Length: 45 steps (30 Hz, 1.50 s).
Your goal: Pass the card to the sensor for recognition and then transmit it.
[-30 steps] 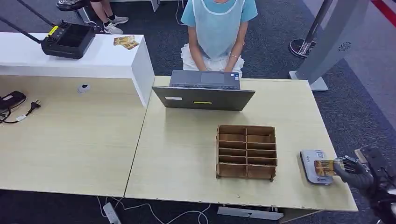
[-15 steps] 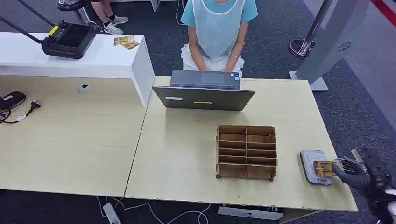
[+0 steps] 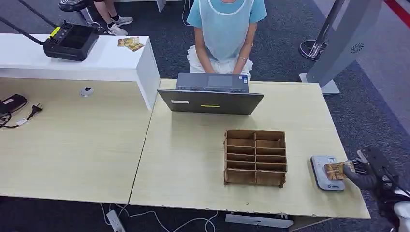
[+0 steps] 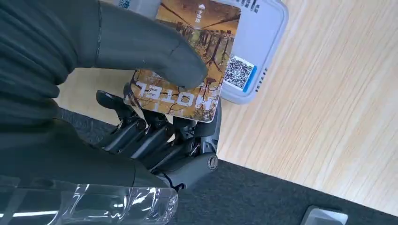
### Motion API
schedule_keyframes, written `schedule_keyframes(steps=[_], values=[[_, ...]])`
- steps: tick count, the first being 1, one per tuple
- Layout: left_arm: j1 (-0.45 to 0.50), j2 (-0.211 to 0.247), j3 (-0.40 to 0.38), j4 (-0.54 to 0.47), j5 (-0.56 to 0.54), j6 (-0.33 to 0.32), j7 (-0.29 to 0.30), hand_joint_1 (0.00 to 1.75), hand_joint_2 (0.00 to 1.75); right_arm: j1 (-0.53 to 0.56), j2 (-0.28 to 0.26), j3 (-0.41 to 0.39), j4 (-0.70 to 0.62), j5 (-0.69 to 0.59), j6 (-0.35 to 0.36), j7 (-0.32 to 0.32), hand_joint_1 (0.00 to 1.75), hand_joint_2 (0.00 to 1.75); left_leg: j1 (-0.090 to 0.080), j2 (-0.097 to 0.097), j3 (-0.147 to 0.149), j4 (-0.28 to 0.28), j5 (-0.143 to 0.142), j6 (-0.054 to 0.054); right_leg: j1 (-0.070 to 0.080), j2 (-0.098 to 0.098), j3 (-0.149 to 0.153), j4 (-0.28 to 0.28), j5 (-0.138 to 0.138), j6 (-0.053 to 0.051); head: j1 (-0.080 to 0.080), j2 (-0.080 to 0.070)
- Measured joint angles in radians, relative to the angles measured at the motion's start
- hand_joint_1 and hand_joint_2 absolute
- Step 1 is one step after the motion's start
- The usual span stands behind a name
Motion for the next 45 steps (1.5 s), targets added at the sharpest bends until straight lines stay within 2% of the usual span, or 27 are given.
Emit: schedule_keyframes(steps=[12,20,26,35,45], values=[[0.0,0.0,0.0,0.0,-0.004,-0.003,0.0,0.0,1.75,-0.006,0.003,-0.002,-0.005,0.009,-0.008,-0.02,1.75,1.75,0.0,0.0,0.0,0.0,0.0,0.0,0.0,0.0,0.0,0.0,0.0,0.0,0.0,0.0],[0.0,0.0,0.001,0.0,0.003,-0.004,0.0,0.0,1.75,-0.012,0.0,-0.023,-0.101,0.056,-0.018,-0.023,1.75,1.75,0.0,0.0,0.0,0.0,0.0,0.0,0.0,0.0,0.0,0.0,0.0,0.0,0.0,0.0],[0.0,0.0,0.005,0.0,0.004,-0.006,0.001,0.0,1.75,-0.065,-0.013,-0.012,-0.187,0.112,-0.016,-0.019,1.75,1.75,0.0,0.0,0.0,0.0,0.0,0.0,0.0,0.0,0.0,0.001,0.0,0.0,0.0,0.0],[0.0,0.0,0.005,0.0,-0.005,-0.006,0.003,0.0,1.75,-0.222,-0.025,0.061,-0.235,0.189,-0.026,0.005,1.75,1.75,0.0,0.0,0.0,0.0,0.001,0.0,0.0,-0.001,0.0,0.001,0.0,0.0,0.0,0.0],[-0.005,0.0,0.005,0.0,-0.039,-0.009,0.026,0.0,1.75,-0.483,-0.016,0.219,-0.161,0.365,-0.121,0.068,1.75,1.75,0.0,0.0,0.0,0.0,0.002,0.0,0.0,0.0,0.0,0.001,0.001,0.0,0.0,0.0]])
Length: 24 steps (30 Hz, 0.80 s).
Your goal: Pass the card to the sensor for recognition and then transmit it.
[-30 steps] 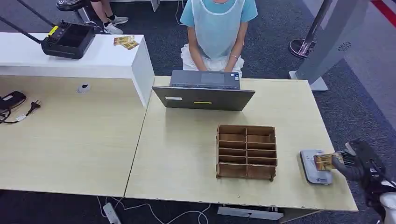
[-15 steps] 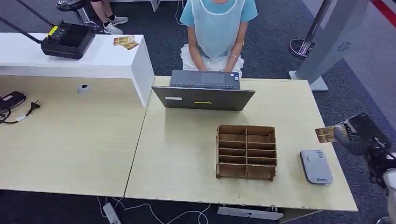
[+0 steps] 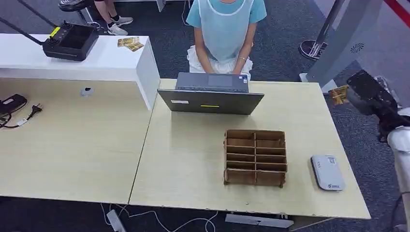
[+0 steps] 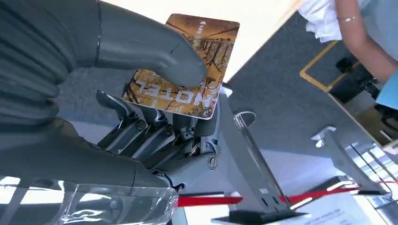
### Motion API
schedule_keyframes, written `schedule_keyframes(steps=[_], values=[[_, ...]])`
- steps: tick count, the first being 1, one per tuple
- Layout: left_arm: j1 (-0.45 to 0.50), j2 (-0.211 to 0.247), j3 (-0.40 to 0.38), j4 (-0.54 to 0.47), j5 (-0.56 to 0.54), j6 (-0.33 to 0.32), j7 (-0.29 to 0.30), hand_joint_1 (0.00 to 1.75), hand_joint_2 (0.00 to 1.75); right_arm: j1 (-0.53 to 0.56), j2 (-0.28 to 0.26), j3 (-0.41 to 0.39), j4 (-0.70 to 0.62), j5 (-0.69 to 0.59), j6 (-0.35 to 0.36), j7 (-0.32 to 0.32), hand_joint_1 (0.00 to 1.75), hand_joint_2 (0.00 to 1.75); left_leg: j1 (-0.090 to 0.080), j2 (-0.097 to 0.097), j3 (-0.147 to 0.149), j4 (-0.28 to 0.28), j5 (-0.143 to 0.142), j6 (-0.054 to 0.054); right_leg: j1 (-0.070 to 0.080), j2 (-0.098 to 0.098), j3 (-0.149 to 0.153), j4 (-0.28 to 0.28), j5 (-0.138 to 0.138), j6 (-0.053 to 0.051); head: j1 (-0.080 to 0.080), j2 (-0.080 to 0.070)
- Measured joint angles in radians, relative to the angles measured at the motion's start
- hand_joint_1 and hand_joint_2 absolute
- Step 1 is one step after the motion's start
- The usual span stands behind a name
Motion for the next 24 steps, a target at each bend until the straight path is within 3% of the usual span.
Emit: schedule_keyframes(steps=[6,11,15,24], values=[[-0.003,0.0,-0.001,0.0,-0.025,-0.002,0.0,0.0,1.75,-0.143,0.034,0.081,0.089,0.118,-0.037,0.027,1.75,1.75,0.0,0.001,-0.001,0.0,0.0,0.0,0.0,0.002,0.0,0.001,0.0,0.0,0.0,0.0],[-0.007,0.0,-0.005,0.0,-0.05,-0.005,0.0,0.0,1.75,-0.287,0.102,0.156,0.211,0.225,-0.084,0.059,1.75,1.75,0.0,0.0,0.0,0.0,0.002,0.0,0.0,0.001,0.0,0.001,0.0,0.0,0.0,0.0],[-0.009,-0.002,-0.009,0.0,-0.066,-0.005,0.015,0.0,1.75,-0.377,0.134,0.227,0.295,0.374,-0.118,0.099,1.75,1.75,0.0,0.0,-0.001,0.0,0.002,0.0,0.0,0.0,0.0,0.001,0.0,0.0,0.0,0.0],[-0.011,0.0,-0.01,0.0,-0.08,-0.015,0.019,0.0,1.75,-0.469,0.219,0.315,0.431,0.471,-0.126,0.11,1.75,1.75,0.0,0.0,0.0,0.0,0.002,0.0,0.0,0.0,0.0,0.001,0.0,0.0,0.0,0.0]])
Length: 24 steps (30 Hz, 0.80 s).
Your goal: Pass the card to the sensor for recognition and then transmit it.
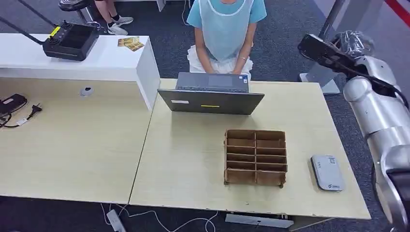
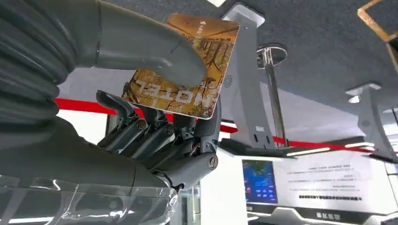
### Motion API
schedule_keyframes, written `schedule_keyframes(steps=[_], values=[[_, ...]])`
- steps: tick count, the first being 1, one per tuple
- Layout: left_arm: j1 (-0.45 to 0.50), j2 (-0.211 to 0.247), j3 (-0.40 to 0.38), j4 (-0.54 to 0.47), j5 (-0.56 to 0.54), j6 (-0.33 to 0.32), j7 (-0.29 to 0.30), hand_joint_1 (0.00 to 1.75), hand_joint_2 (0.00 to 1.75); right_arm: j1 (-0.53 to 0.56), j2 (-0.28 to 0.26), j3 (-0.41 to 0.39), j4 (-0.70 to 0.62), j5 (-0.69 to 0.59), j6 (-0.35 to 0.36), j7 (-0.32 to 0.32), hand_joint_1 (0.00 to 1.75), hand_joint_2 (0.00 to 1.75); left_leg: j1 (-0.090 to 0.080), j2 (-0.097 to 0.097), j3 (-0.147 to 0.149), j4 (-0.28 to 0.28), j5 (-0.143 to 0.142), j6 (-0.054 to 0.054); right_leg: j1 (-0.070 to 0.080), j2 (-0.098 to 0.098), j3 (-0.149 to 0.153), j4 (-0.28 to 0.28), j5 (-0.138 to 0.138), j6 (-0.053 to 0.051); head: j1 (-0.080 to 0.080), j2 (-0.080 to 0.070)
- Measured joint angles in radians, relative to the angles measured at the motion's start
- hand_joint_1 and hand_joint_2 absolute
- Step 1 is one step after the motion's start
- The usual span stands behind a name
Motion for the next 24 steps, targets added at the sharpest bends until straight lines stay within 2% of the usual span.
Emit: schedule_keyframes(steps=[14,24], values=[[-0.003,0.0,-0.001,0.0,-0.007,-0.014,0.0,0.0,1.75,-0.027,0.107,0.04,0.074,0.033,-0.013,0.007,1.75,1.75,0.0,0.0,0.0,0.0,0.0,0.0,0.0,0.0,0.0,0.0,0.0,0.0,0.0,0.0],[-0.003,-0.002,-0.001,0.0,-0.007,-0.011,-0.001,0.0,1.75,-0.027,0.122,0.04,0.087,0.017,-0.019,-0.019,1.75,1.75,0.0,0.0,0.0,0.0,0.0,0.0,0.0,0.0,0.0,0.0,0.0,0.0,0.0,0.0]])
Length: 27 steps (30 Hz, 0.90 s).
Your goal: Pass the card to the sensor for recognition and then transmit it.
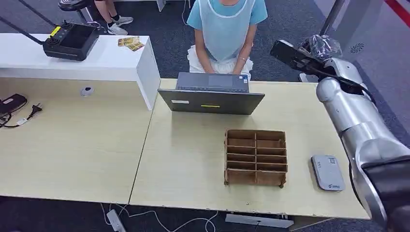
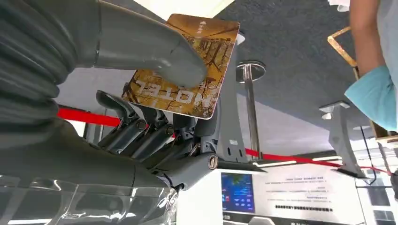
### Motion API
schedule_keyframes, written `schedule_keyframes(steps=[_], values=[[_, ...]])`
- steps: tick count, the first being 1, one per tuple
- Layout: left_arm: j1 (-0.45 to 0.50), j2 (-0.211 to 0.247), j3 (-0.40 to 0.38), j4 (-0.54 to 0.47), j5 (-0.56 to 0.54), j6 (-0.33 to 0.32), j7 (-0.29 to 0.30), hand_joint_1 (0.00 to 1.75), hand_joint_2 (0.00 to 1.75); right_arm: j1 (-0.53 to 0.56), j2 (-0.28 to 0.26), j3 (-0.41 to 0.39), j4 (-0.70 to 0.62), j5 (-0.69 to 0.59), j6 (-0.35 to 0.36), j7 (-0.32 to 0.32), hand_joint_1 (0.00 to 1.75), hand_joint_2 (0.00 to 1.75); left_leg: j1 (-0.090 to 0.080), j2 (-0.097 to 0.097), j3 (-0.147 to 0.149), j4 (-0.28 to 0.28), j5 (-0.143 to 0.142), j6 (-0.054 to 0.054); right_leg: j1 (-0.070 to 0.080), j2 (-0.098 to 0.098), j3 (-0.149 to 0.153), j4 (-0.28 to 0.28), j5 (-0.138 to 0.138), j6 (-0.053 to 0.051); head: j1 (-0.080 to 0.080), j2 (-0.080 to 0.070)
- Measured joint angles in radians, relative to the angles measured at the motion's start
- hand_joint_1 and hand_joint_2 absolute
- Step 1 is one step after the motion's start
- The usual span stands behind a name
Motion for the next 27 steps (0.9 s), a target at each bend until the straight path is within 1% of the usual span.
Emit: schedule_keyframes(steps=[27], values=[[0.0,0.0,0.0,0.0,-0.011,0.001,0.001,0.0,1.75,0.004,0.0,-0.002,0.005,0.011,-0.004,0.005,1.75,1.75,0.0,0.0,0.0,0.0,0.0,0.0,0.0,0.0,0.0,0.0,0.0,0.0,0.0,0.0]])
